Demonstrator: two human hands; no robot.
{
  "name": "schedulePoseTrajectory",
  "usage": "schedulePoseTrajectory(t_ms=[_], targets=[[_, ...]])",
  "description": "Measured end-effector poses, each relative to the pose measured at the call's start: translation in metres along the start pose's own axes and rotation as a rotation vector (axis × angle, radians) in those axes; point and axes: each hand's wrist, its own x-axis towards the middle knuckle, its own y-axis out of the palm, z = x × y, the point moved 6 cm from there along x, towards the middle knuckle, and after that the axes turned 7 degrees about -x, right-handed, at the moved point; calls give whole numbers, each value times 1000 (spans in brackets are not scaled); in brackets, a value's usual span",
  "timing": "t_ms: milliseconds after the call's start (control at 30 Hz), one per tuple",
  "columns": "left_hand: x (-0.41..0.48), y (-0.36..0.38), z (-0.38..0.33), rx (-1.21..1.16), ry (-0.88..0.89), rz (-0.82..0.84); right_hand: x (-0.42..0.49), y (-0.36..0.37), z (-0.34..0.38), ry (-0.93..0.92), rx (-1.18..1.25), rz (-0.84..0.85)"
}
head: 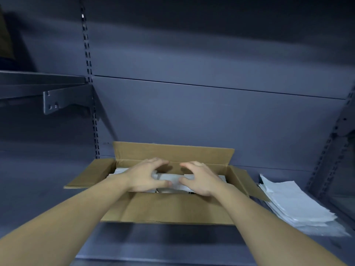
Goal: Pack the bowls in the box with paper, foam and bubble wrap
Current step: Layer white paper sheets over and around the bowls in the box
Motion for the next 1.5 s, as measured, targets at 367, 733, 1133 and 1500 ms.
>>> schedulePoseTrajectory(t_ms=[367, 733, 1133, 1500], targets=[[71, 62, -111, -66, 205, 35, -72, -52, -109, 195, 54, -238], [138, 153, -241, -169, 416, 152, -152, -53, -250, 487, 17, -242], [184, 252, -289, 188, 366, 342, -193, -15, -324, 589, -58, -98], [189, 277, -287, 83, 435, 466, -189, 2, -331, 548, -142, -99]])
